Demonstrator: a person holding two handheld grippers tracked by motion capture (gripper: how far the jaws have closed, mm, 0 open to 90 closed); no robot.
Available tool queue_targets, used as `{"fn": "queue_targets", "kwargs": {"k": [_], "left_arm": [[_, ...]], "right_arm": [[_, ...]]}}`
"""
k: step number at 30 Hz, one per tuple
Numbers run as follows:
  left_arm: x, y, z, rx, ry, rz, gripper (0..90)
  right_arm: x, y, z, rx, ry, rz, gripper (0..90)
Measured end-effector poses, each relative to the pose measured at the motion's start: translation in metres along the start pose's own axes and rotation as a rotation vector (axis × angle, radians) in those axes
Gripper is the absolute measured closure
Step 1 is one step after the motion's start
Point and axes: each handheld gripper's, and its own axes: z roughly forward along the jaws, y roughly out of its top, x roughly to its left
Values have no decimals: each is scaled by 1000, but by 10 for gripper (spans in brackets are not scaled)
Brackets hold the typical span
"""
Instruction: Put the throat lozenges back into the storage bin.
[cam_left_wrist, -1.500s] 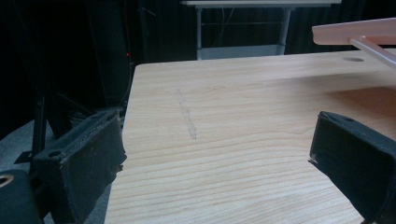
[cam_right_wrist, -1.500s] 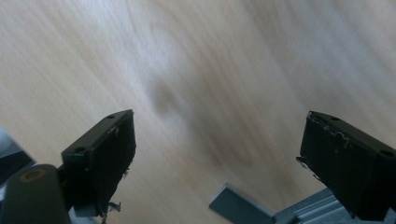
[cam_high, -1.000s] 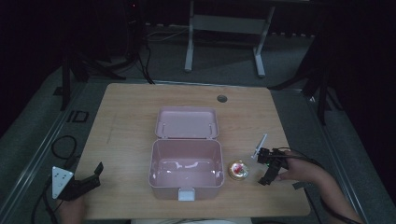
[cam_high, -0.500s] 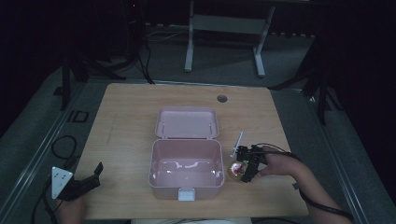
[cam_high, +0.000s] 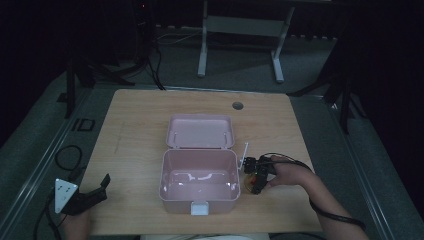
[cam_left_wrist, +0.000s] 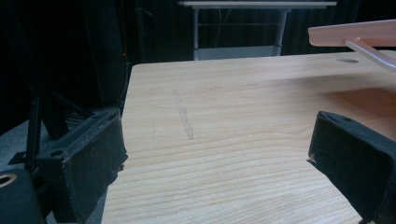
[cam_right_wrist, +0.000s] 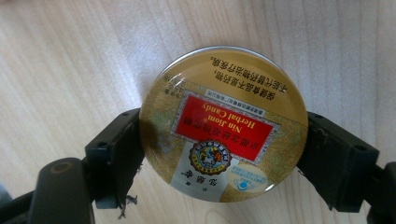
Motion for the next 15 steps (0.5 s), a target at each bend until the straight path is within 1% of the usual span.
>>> {"fn": "queue_targets", "kwargs": {"k": [3,4,8,10,12,15], "left_arm": [[0,0,0,0,0,1,41],[0,0,0,0,0,1,41],[0,0,0,1,1,2,41],[0,0,0,2,1,3,41],[0,0,0,2,1,3,41],[0,0,0,2,1,3,42]], "right_arm": [[2,-3,-7,18,10,-13,200],[3,-4,-9,20,18,-11,200],[5,-10,-21,34,25,-8,200],[6,-13,-31,36,22,-2,200],[7,-16,-42,32,29,-1,200],[8,-21,-64,19,12,1,200]]}}
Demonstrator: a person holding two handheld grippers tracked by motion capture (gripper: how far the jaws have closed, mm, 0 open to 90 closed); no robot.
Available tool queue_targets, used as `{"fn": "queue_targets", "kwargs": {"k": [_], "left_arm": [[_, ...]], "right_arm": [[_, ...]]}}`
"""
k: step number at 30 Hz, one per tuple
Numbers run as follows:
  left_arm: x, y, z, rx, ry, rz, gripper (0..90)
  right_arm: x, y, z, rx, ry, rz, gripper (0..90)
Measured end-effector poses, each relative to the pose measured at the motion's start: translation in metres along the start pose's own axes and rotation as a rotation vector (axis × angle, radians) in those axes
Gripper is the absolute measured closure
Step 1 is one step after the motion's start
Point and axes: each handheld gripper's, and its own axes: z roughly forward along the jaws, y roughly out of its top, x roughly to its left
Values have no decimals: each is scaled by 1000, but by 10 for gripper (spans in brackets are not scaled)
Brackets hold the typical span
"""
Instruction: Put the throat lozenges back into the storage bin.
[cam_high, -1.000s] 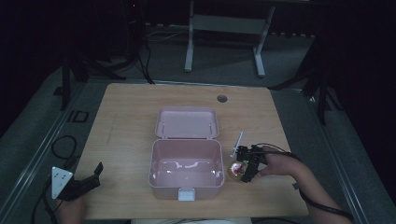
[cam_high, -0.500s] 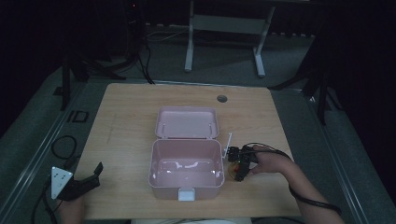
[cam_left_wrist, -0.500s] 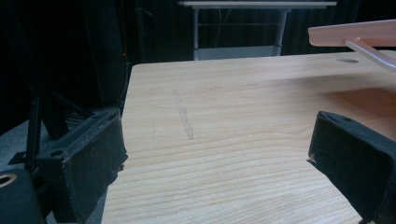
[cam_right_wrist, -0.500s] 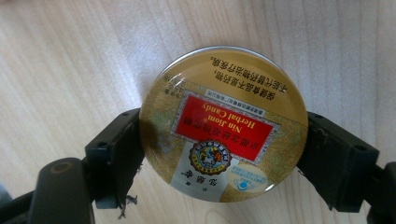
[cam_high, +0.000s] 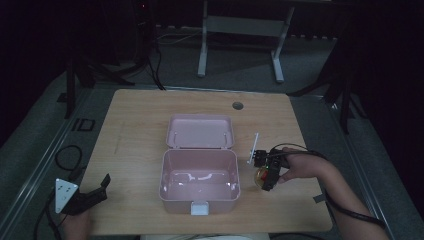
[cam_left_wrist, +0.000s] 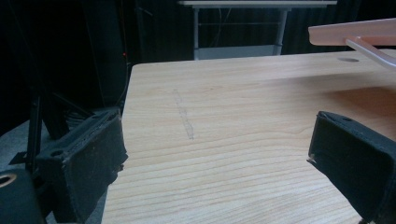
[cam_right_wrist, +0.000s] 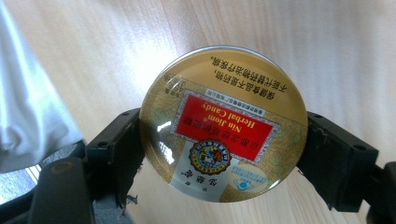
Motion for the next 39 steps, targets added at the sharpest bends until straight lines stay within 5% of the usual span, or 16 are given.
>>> {"fn": "queue_targets", "kwargs": {"k": [10,14,23,39], "left_arm": [[0,0,0,1,1,2,42],[0,0,0,1,1,0,42],[0,0,0,3,3,2,42],[0,0,0,0,1,-2,42]], "right_arm": [[10,-17,-88,-77,-46,23,201],[13,-16,-108,-99,-67,38,201],[26,5,-111,-103,-57,-33,201],[51,79,-104,-120,-8,-188,201]]}}
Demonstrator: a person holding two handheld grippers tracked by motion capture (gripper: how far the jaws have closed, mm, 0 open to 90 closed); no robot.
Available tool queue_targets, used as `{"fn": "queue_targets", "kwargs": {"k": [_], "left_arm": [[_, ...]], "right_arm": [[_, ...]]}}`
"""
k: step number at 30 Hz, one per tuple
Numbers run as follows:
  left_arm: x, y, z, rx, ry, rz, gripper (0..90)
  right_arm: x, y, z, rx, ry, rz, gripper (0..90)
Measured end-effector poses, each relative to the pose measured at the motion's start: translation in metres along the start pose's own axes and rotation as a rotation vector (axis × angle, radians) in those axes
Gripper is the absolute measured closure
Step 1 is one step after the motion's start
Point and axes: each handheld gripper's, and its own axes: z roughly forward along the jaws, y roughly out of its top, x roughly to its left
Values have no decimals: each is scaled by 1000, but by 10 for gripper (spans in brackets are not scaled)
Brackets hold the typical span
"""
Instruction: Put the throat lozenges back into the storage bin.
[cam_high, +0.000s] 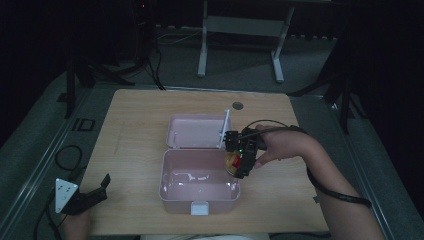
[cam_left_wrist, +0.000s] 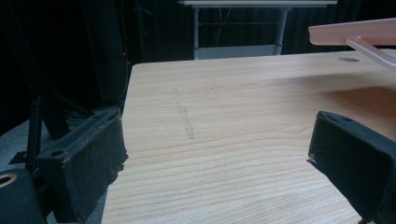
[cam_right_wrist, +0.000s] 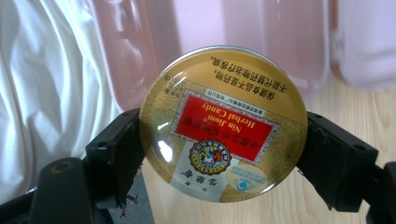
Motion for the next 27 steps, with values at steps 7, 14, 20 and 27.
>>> {"fn": "queue_targets", "kwargs": {"k": [7,14,20,27], "left_arm": [[0,0,0,0,-4,-5,42],[0,0,0,-1,-2,-3,42],[0,0,0,-2,0,-2,42],[0,0,0,-3,-2,-2,42]], "right_arm": [[7,25,1,-6,-3,-40,201],[9,34,14,13,13,-66,201],[7,35,38,35,34,-82,201],[7,36,71,70,63,-92,201]]}}
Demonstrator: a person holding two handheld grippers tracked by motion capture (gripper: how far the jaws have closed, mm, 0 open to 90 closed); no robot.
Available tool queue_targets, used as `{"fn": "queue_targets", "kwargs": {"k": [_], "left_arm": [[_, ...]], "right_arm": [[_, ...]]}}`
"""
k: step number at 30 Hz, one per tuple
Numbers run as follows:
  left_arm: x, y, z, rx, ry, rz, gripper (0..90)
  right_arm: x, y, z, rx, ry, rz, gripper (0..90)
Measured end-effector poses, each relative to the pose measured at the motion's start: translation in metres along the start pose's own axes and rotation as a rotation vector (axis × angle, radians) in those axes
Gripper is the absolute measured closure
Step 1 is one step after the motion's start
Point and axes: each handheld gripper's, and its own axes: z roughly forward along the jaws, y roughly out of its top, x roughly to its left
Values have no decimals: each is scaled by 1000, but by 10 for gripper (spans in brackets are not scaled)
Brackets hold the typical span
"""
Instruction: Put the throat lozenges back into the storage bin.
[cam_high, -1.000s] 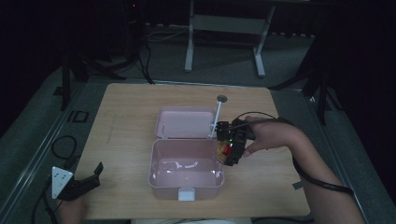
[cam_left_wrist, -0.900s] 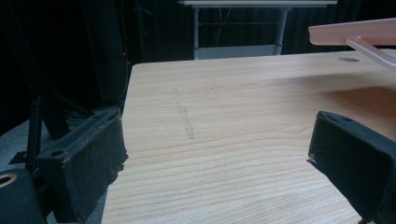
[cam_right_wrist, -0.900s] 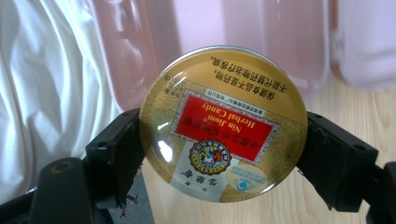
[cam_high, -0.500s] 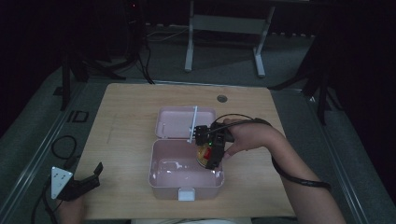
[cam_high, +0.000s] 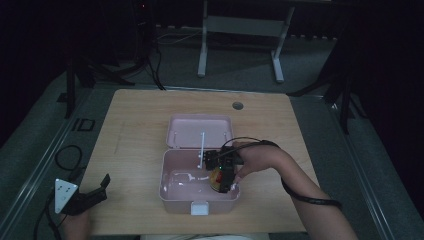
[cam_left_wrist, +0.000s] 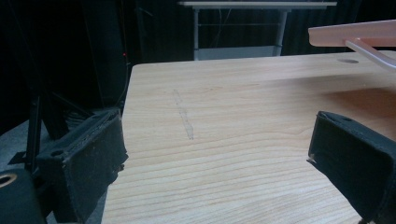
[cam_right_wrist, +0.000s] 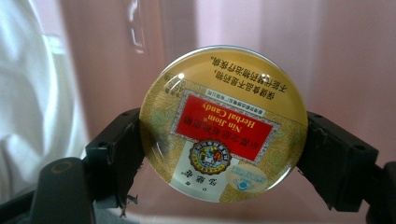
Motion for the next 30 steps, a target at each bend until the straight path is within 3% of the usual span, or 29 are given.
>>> {"fn": "queue_targets", "kwargs": {"k": [4,12,21,24,27,30], "left_arm": [[0,0,0,-1,-1,-1,42],[0,0,0,-1,-1,1,42],[0,0,0,0,-1,3,42],[0,0,0,-1,-2,1,42],[0,0,0,0,-2,3,42],[0,0,0,-1,-2,1,42]], "right_arm": [[-1,4,19,39,-19,-12,201],[-5,12,48,65,-12,-24,201],[-9,20,82,158,32,-14,201],[-10,21,83,162,17,-13,200],[-10,21,82,155,40,3,199],[-11,20,82,154,18,10,198]]}}
